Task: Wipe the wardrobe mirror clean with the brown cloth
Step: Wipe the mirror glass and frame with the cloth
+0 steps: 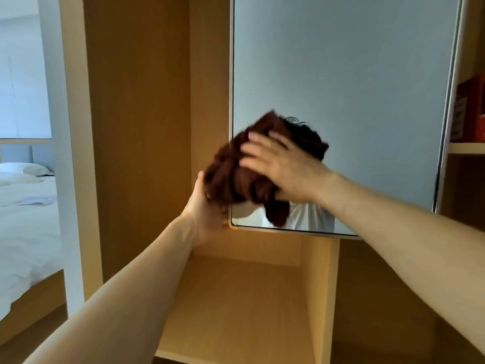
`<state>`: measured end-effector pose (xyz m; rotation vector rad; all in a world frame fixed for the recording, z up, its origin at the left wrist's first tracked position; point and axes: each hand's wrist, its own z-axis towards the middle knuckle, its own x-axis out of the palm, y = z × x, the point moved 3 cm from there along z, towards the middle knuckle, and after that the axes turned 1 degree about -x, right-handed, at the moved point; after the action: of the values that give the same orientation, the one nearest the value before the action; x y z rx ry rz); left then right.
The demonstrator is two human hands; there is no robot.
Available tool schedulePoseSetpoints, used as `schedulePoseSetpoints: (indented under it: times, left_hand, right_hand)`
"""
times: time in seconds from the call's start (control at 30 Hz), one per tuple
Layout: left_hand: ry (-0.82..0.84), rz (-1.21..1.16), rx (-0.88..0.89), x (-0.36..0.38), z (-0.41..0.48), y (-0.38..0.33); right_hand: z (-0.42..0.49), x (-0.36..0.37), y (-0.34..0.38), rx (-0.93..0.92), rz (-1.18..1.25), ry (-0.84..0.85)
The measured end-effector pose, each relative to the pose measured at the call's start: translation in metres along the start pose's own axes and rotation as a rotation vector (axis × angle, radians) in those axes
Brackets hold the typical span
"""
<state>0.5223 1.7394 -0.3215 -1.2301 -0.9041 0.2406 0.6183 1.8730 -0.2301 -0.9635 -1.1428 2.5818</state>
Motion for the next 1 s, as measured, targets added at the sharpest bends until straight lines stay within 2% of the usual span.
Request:
schedulePoseSetpoints:
  times: [0.13,0.23,0.4,0.5,0.57,0.63,0.7,0.8,0.87,0.93,1.0]
  left_hand:
    - [-0.087,0.107,-0.013,-0.004,0.005,0.001]
    - [-0.034,0.067,-0.022,-0.003,0.005,0.002]
    - [0.007,-0.126,0.055,0.003,-0.003,0.007]
    - [0.033,-0.218,0.032,-0.003,-0.004,0.009]
    - [0.018,-0.16,0.039,-0.004,-0.001,0.007]
    - [-0.025,-0.03,0.043,-0.003,0.001,0.005]
    - [-0.08,0.059,0.02,-0.004,0.003,0.006]
    - [-0.115,0.084,0.013,-0.007,0.001,0.006]
    - [-0.116,0.084,0.006,-0.008,-0.001,0.006]
    - [-0.111,0.112,0.016,-0.005,-0.001,0.005]
    - [-0.111,0.157,0.034,-0.001,-0.001,0.005]
  right_hand:
    - [0.039,-0.016,-0.026,0.273,-0.017,-0.174]
    - [0.036,-0.004,-0.01,0.341,0.002,-0.221]
    - [-0.016,0.034,0.052,0.083,0.047,-0.094]
    - [-0.026,0.031,0.042,-0.066,0.017,-0.017]
    - [-0.018,0.019,0.019,-0.13,0.003,-0.002]
    - [-0.005,0.003,-0.012,-0.027,-0.021,-0.023]
    - [0.007,-0.016,-0.047,0.175,-0.073,-0.109]
    - [0.01,-0.037,-0.078,0.456,-0.059,-0.276]
    - [0.0,-0.034,-0.07,0.53,-0.041,-0.331]
    - [-0.023,-0.018,-0.041,0.451,-0.027,-0.293]
    - [-0.057,0.003,-0.006,0.223,-0.028,-0.164]
